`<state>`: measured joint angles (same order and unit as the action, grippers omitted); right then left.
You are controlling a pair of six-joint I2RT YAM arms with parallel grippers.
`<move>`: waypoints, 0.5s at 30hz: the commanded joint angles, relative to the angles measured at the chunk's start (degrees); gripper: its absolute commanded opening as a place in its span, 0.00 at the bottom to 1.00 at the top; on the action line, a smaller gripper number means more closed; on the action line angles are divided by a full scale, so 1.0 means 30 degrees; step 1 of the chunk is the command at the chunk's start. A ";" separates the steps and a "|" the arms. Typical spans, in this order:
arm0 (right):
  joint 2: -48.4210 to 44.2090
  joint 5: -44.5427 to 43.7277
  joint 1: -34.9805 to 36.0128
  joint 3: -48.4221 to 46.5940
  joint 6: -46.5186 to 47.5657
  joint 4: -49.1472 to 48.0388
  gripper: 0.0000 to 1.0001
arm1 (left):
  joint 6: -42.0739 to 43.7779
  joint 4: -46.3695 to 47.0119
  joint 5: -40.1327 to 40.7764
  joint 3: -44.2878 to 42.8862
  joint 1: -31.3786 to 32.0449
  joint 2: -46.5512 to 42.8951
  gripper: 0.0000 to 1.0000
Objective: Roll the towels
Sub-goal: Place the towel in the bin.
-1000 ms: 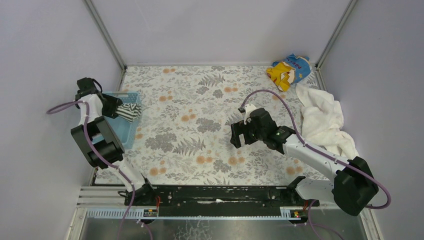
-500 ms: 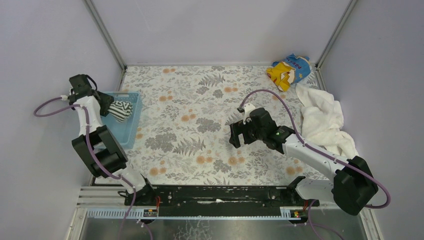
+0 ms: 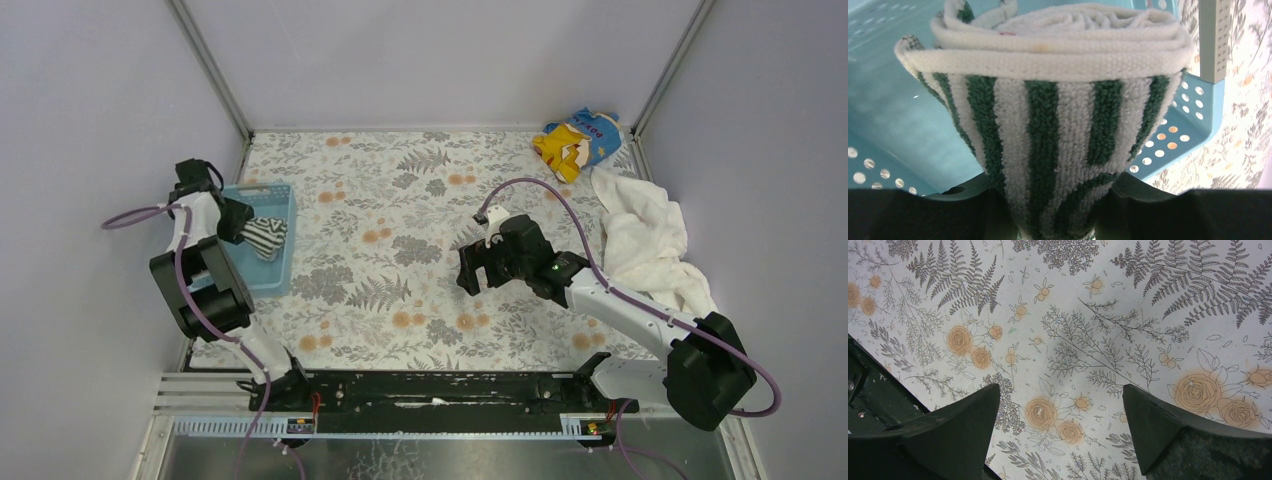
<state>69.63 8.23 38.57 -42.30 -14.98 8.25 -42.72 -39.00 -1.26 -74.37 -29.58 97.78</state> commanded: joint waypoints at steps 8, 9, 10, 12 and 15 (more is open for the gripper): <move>-0.0701 -0.0032 0.0094 -0.0261 0.0166 -0.0509 0.99 | -0.2586 0.0208 0.0308 0.2359 0.1188 -0.1046 0.38; -0.0678 -0.0046 0.0090 -0.0255 0.0168 -0.0522 0.99 | -0.2944 0.0225 0.0471 0.2851 0.1189 -0.1374 0.38; -0.0679 -0.0047 0.0093 -0.0254 0.0136 -0.0538 1.00 | -0.3249 0.0242 0.0671 0.3271 0.1175 -0.1689 0.38; -0.0650 0.0004 0.0094 -0.0298 0.0105 -0.0527 0.99 | -0.3752 0.0228 0.0833 0.4070 0.1040 -0.2154 0.39; -0.0797 0.0071 0.0094 -0.0271 0.0044 -0.0508 0.99 | -0.4070 0.0243 0.0720 0.4784 0.0739 -0.2284 0.39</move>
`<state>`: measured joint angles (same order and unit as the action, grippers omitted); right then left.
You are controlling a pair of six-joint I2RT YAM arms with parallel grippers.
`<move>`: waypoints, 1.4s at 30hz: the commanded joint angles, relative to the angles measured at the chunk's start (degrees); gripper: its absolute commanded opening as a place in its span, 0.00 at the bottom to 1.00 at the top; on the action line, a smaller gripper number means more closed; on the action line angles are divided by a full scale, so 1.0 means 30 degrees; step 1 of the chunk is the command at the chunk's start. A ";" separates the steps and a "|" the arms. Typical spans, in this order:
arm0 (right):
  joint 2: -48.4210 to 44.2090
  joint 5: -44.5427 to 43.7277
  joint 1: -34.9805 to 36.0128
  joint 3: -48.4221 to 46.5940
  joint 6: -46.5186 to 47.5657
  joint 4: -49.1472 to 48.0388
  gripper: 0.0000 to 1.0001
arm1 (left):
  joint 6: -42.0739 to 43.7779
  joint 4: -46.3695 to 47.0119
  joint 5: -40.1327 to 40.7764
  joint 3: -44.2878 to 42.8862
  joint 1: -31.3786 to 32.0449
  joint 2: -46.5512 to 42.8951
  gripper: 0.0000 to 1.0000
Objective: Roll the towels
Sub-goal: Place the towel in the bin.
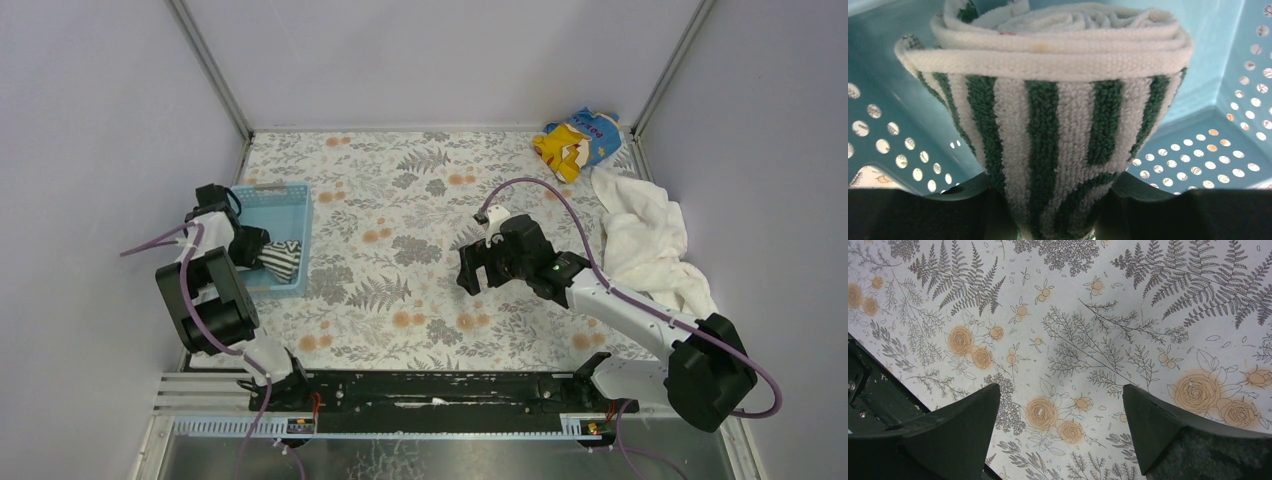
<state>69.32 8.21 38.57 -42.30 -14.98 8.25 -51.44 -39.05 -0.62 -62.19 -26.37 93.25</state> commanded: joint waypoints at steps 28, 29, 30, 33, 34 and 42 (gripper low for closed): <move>-0.1452 -0.0290 0.0091 0.0156 -0.0293 -0.0759 0.99 | -0.0430 0.3540 -0.2561 0.3737 -0.2281 0.0714 0.48; -0.1496 -0.0273 0.0090 0.0156 -0.0306 -0.0755 1.00 | -0.0439 0.3603 -0.2654 0.3713 -0.2320 0.0690 0.46; -0.1531 -0.0260 0.0082 0.0156 -0.0308 -0.0732 0.99 | -0.0407 0.3911 -0.3003 0.3794 -0.2362 0.0540 0.43; -0.1602 -0.0289 0.0089 0.0185 -0.0336 -0.0754 0.99 | -0.0604 0.4818 -0.3655 0.4259 -0.2427 -0.0723 0.41; -0.1602 -0.0288 0.0093 0.0185 -0.0337 -0.0725 0.99 | -0.0607 0.4982 -0.3747 0.4284 -0.2430 -0.1200 0.40; -0.1575 -0.0180 0.0093 0.0072 -0.0209 -0.0695 0.99 | -0.0556 0.5773 -0.3916 0.4674 -0.2456 -0.3114 0.41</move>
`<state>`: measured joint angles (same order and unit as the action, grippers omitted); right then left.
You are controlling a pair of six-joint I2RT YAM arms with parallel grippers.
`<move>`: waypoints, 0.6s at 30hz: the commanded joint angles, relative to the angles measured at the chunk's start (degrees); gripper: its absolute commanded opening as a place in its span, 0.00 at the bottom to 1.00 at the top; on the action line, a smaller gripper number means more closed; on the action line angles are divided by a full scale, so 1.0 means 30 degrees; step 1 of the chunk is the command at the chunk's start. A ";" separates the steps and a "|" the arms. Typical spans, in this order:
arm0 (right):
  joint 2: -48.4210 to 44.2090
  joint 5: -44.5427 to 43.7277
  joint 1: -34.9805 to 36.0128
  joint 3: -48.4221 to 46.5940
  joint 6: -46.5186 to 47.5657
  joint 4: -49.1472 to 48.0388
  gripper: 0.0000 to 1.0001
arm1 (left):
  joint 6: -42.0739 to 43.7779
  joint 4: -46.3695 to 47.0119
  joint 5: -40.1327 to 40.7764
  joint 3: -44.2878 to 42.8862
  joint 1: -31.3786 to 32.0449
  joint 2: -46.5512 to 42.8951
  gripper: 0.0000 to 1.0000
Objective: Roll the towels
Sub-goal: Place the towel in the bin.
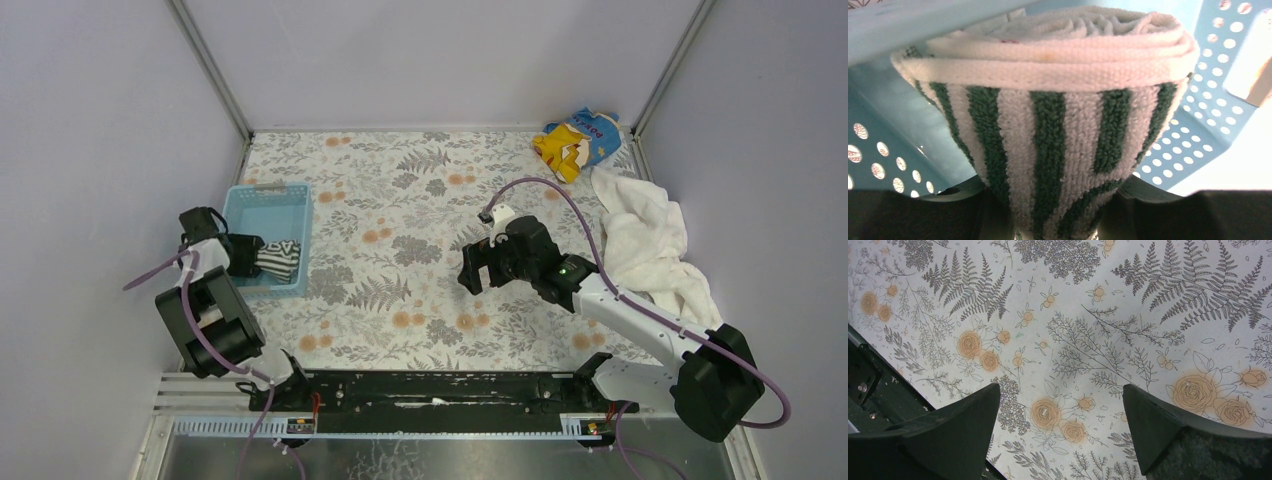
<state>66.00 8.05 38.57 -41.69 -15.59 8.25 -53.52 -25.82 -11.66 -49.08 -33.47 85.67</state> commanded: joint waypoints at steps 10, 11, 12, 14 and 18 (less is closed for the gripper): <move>-0.0559 0.0079 0.0076 -0.0107 0.0013 -0.0640 0.99 | 0.0088 0.0995 0.0298 0.1751 -0.0414 0.1983 0.44; -0.0606 0.0070 0.0088 -0.0081 -0.0013 -0.0655 0.99 | 0.0063 0.0816 0.0593 0.1746 -0.0429 0.1877 0.46; -0.0611 0.0106 0.0078 -0.0077 -0.0016 -0.0665 1.00 | 0.0057 0.0562 0.0952 0.1705 -0.0416 0.1718 0.48; -0.0612 0.0148 0.0093 -0.0074 -0.0048 -0.0670 0.99 | 0.0102 0.0013 0.1544 0.1391 -0.0416 0.1494 0.54; -0.0612 0.0157 0.0094 -0.0092 -0.0039 -0.0755 0.99 | 0.0259 -0.1020 0.2196 0.0620 -0.0411 0.1225 0.62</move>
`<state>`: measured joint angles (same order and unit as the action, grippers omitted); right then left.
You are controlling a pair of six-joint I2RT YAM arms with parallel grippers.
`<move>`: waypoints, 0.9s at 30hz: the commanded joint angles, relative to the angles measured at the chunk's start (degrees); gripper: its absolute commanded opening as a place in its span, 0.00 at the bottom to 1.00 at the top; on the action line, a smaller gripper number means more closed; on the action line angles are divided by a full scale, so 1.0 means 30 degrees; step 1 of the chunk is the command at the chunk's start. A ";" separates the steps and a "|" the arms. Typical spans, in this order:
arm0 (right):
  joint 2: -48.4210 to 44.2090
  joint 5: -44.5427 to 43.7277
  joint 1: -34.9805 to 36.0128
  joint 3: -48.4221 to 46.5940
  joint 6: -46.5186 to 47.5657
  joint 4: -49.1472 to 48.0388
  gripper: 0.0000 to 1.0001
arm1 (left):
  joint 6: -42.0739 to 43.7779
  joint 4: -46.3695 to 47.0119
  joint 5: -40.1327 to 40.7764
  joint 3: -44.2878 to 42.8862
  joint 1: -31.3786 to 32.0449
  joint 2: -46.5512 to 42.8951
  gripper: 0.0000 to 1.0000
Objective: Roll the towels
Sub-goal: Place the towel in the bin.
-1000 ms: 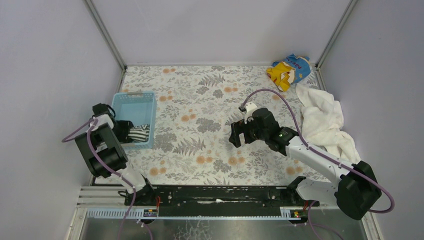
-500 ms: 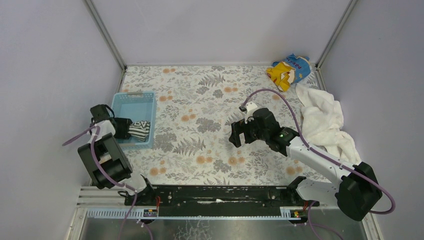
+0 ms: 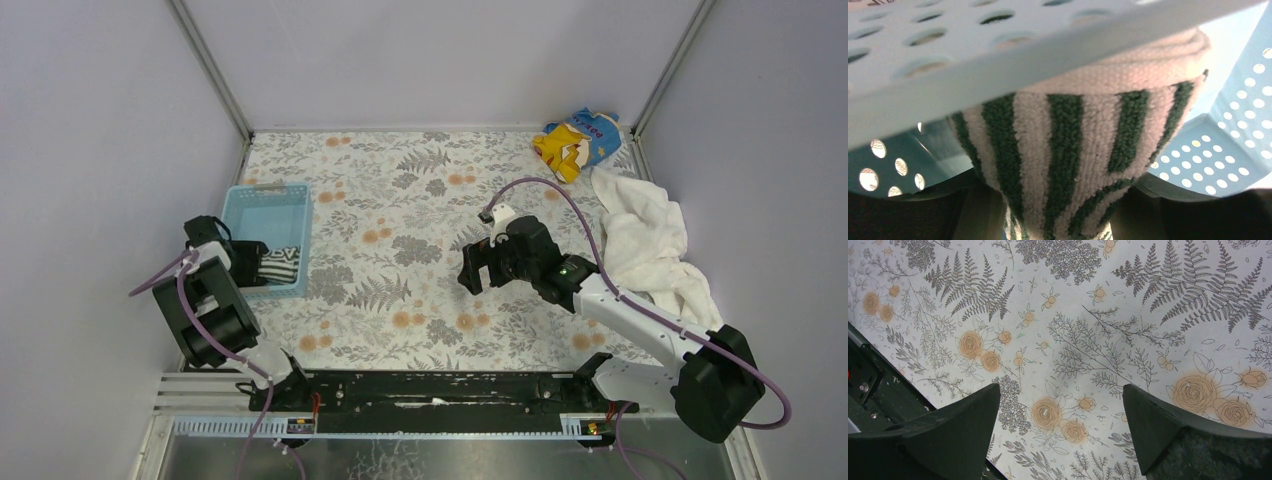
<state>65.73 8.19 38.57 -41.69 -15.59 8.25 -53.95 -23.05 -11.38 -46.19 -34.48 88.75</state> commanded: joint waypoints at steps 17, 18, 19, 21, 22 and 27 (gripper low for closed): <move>-0.0503 0.0177 0.0086 -0.0053 -0.0147 -0.0860 0.99 | 0.0583 -0.3744 0.2252 -0.2238 -0.0079 -0.1040 0.85; -0.0518 0.0180 0.0078 -0.0049 -0.0139 -0.0873 0.99 | 0.0586 -0.3791 0.2241 -0.2224 -0.0086 -0.1087 0.85; -0.0524 0.0173 0.0092 -0.0048 -0.0167 -0.0868 0.99 | 0.0564 -0.3822 0.2258 -0.2193 -0.0080 -0.1119 0.86; -0.0521 0.0187 0.0094 -0.0074 -0.0127 -0.0874 0.99 | 0.0531 -0.3816 0.2244 -0.2077 -0.0076 -0.1214 0.86; -0.0524 0.0174 0.0086 -0.0077 -0.0133 -0.0850 0.99 | 0.0510 -0.3829 0.2273 -0.2006 -0.0079 -0.1245 0.86; -0.0633 0.0190 0.0073 -0.0077 -0.0145 -0.0792 0.99 | 0.0308 -0.4195 0.2282 -0.1918 -0.0086 -0.1852 0.86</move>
<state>65.71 8.21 38.57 -41.69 -15.64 8.23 -52.88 -32.71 -6.00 -51.55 -34.50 85.97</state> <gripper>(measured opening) 0.994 0.862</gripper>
